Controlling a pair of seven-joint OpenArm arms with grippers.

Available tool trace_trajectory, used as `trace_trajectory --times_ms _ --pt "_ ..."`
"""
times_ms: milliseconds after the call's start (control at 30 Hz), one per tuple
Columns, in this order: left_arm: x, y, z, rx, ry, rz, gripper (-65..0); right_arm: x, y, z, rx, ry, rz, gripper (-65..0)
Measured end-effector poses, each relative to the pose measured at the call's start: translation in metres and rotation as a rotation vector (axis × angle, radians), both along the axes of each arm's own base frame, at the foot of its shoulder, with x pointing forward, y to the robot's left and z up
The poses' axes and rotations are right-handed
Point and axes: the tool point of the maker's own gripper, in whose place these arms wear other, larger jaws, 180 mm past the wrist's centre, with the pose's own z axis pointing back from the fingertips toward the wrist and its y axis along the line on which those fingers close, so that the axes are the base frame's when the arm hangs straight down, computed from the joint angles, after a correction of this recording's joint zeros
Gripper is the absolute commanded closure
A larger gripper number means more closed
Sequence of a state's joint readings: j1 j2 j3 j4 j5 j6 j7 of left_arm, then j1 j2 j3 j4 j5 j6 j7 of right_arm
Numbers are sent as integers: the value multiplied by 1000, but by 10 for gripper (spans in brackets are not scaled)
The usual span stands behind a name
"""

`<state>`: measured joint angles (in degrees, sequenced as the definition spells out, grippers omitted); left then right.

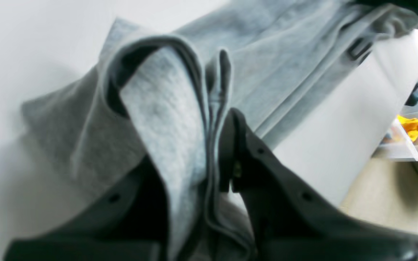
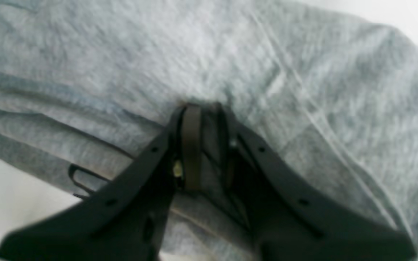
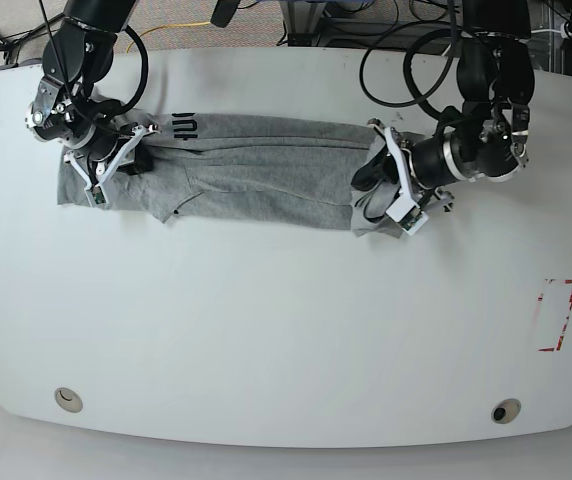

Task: Fold the T-shirt properly
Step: 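Carry the strip's end with the left gripper toward the right gripper, then lay the folded end down and move the right gripper to the strip's other end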

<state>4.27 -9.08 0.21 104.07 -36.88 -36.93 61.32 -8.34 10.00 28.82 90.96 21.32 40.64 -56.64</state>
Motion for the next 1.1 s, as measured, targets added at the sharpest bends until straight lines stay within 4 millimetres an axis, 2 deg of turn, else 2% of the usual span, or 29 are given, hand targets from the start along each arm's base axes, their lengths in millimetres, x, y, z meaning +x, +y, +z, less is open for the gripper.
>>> trace_trajectory --times_ms 133,267,467,500,667,767,833,900,967,1100 --pt "5 -21 3 5 -27 -24 -42 0 0 0 1 1 -1 -82" --pt "-1 -38 -10 47 -6 -51 -42 0 0 0 -1 0 0 -82" --pt "-7 -59 -7 20 -6 -87 -49 0 0 0 0 0 0 -82" --pt "-7 -59 -7 21 -6 -86 -65 0 0 0 0 0 0 -82" --pt "-6 -58 -8 27 -6 -84 -276 0 1 0 -2 2 3 -82" --pt "0 -57 -5 18 8 -44 -369 0 1 0 -2 2 3 -82" --pt "6 -60 -2 11 16 -13 -394 0 1 0 -2 2 2 -82" --pt "8 -70 3 11 7 -31 -399 0 0 0 -2 2 2 -82" --pt "-1 -94 9 7 -10 -114 -399 0 0 0 -2 3 2 -82" --pt "-16 -129 26 -10 -20 -229 -399 0 1 0 -1 2 2 -82"
